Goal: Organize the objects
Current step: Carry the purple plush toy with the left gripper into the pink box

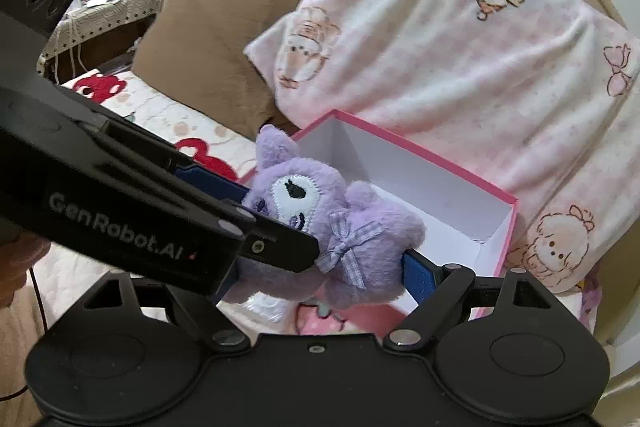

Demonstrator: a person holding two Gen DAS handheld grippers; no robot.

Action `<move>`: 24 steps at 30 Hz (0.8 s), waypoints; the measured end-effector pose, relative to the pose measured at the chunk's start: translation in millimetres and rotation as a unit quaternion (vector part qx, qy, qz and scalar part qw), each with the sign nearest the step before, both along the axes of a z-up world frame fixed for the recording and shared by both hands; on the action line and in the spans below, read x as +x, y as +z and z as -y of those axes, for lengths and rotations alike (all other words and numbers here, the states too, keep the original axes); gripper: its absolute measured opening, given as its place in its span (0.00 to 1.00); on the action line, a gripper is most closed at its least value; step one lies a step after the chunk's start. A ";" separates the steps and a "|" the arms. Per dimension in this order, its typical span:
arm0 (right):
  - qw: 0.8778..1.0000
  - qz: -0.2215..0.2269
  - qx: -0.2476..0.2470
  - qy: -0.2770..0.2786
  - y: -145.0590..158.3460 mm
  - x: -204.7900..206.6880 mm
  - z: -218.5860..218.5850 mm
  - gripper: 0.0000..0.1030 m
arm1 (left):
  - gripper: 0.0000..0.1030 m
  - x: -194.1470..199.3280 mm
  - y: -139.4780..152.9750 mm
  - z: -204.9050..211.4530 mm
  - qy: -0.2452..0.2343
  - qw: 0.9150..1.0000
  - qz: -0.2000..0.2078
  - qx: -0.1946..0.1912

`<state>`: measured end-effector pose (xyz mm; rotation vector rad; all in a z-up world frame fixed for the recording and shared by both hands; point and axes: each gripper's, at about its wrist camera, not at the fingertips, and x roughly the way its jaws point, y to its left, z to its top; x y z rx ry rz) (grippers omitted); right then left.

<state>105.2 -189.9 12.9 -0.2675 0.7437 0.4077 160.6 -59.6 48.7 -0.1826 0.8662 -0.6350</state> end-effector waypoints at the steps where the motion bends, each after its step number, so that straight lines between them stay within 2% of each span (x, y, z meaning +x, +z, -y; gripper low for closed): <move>1: 1.000 -0.007 -0.002 -0.003 0.4 8.9 2.1 0.86 | 0.46 7.8 -1.1 2.3 -0.002 1.000 -0.004 0.000; 7: 0.998 -0.053 0.001 -0.028 -8.8 69.2 22.6 0.86 | 0.46 70.4 -16.5 23.0 -0.012 0.999 -0.033 -0.006; 17: 0.992 -0.103 0.045 -0.054 -52.2 145.4 49.6 0.85 | 0.46 150.0 -65.3 49.4 -0.001 0.997 -0.082 -0.001; 24: 0.988 -0.140 0.028 -0.057 -80.6 181.8 45.3 0.85 | 0.46 186.7 -99.7 56.0 0.011 0.992 -0.127 0.002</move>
